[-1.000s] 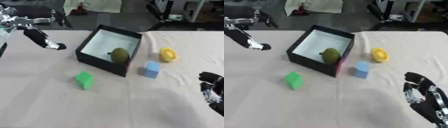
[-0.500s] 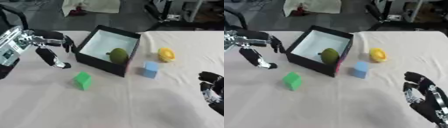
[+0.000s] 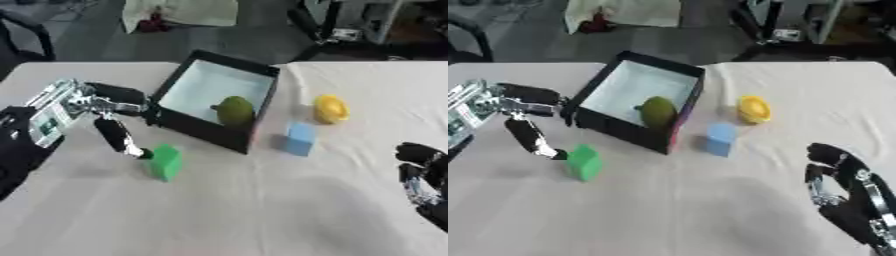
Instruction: Pick up objects on the table and place them in the box.
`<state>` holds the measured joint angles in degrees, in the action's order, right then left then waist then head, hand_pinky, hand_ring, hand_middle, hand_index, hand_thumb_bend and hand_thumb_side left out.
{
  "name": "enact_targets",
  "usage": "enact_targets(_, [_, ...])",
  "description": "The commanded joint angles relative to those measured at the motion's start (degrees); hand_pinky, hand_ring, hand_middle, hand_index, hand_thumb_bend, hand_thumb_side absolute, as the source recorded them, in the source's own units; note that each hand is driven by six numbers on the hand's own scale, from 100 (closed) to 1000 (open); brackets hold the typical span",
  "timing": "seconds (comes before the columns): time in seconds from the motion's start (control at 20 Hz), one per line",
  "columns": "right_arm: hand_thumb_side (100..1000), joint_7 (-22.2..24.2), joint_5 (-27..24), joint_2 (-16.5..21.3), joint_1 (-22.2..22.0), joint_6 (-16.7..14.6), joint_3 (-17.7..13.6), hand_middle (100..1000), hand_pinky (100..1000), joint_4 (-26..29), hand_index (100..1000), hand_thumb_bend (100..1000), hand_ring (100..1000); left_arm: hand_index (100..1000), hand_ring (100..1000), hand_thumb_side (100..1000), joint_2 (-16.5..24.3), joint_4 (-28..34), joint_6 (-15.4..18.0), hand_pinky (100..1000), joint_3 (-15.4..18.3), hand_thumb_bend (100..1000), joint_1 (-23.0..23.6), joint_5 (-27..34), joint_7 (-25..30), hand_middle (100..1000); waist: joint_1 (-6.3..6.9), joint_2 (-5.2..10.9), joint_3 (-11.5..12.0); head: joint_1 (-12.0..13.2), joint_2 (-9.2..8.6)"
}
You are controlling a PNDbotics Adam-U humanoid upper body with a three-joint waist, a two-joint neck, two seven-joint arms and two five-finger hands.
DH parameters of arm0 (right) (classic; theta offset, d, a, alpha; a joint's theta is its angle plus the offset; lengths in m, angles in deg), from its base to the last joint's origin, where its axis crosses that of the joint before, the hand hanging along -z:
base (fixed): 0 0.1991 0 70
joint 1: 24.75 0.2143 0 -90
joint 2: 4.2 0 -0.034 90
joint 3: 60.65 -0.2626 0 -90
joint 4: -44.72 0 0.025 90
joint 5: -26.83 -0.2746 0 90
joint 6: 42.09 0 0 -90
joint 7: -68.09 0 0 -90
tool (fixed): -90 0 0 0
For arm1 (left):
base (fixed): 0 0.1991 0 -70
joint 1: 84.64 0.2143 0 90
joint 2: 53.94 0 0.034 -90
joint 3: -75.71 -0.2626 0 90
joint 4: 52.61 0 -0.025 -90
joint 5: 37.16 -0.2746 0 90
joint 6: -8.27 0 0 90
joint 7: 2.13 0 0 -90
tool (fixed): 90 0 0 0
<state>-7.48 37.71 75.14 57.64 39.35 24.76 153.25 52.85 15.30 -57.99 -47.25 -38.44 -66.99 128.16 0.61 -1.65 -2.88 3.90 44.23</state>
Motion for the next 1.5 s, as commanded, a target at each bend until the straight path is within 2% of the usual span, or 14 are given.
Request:
enact_targets(0.05, [432, 0.09, 0.10, 1.06, 0.28, -0.11, -0.28, 785, 792, 0.32, 838, 100, 835, 861, 722, 370, 0.48, -0.28, 13.45, 783, -0.13, 375, -1.32, -0.78, 11.68, 743, 0.65, 1.32, -0.03, -0.27, -0.11])
enact_targets(0.4, [432, 0.14, 0.11, 1.13, 0.26, -0.12, -0.26, 786, 792, 0.28, 838, 100, 835, 868, 736, 329, 0.12, -1.40, 16.00, 788, -1.96, 352, -1.22, -0.70, 11.68, 750, 0.69, 1.36, -0.02, -0.33, -0.11])
enact_targets(0.7, [432, 0.18, 0.12, 1.22, 0.28, -0.12, -0.25, 786, 793, 0.25, 838, 100, 835, 874, 749, 359, 0.21, -2.25, 18.45, 795, -3.57, 363, -1.59, -1.24, 11.68, 762, 0.79, 1.41, -0.08, -0.40, -0.11])
enact_targets(0.95, [432, 0.20, 0.09, 1.23, 0.33, -0.12, -0.25, 786, 793, 0.19, 838, 100, 835, 854, 730, 312, -0.16, -3.11, 21.38, 787, -4.13, 301, -1.03, -2.47, 11.68, 741, 0.80, 1.41, -0.16, -0.49, -0.11])
enact_targets(1.05, [432, 0.21, 0.07, 1.23, 0.34, -0.11, -0.24, 786, 793, 0.18, 838, 100, 835, 801, 685, 260, -0.35, -3.70, 21.95, 773, -4.05, 254, -0.78, -2.88, 11.68, 679, 0.79, 1.41, -0.15, -0.53, -0.11])
enact_targets(1.1, [431, 0.22, 0.07, 1.22, 0.34, -0.11, -0.24, 786, 793, 0.17, 839, 100, 835, 744, 641, 236, -0.43, -3.99, 22.03, 758, -3.81, 206, -0.73, -3.04, 11.68, 615, 0.78, 1.41, -0.12, -0.53, -0.11])
enact_targets(1.2, [431, 0.19, 0.05, 1.20, 0.30, -0.08, -0.27, 786, 793, 0.15, 838, 100, 835, 702, 608, 222, -0.56, -4.38, 21.34, 745, -2.64, 184, -0.80, -2.76, 11.68, 572, 0.74, 1.42, -0.04, -0.56, -0.11])
enact_targets(1.25, [431, 0.17, 0.06, 1.18, 0.27, -0.07, -0.29, 786, 793, 0.14, 839, 100, 835, 620, 535, 199, -0.53, -4.38, 20.67, 713, -1.75, 156, -0.96, -2.29, 11.68, 491, 0.71, 1.43, 0.02, -0.62, -0.11])
enact_targets(1.35, [431, 0.14, 0.05, 1.16, 0.21, -0.06, -0.32, 786, 793, 0.15, 839, 100, 835, 577, 503, 183, -0.18, -3.49, 19.08, 699, 0.13, 155, -1.60, -1.21, 11.68, 455, 0.66, 1.47, 0.12, -0.74, -0.11])
enact_targets(1.5, [431, 0.08, 0.05, 1.14, 0.09, -0.06, -0.38, 786, 793, 0.16, 839, 100, 835, 564, 493, 150, 1.04, 0.24, 15.84, 697, 4.04, 151, -3.40, 1.19, 11.68, 441, 0.58, 1.56, 0.33, -0.88, -0.11])
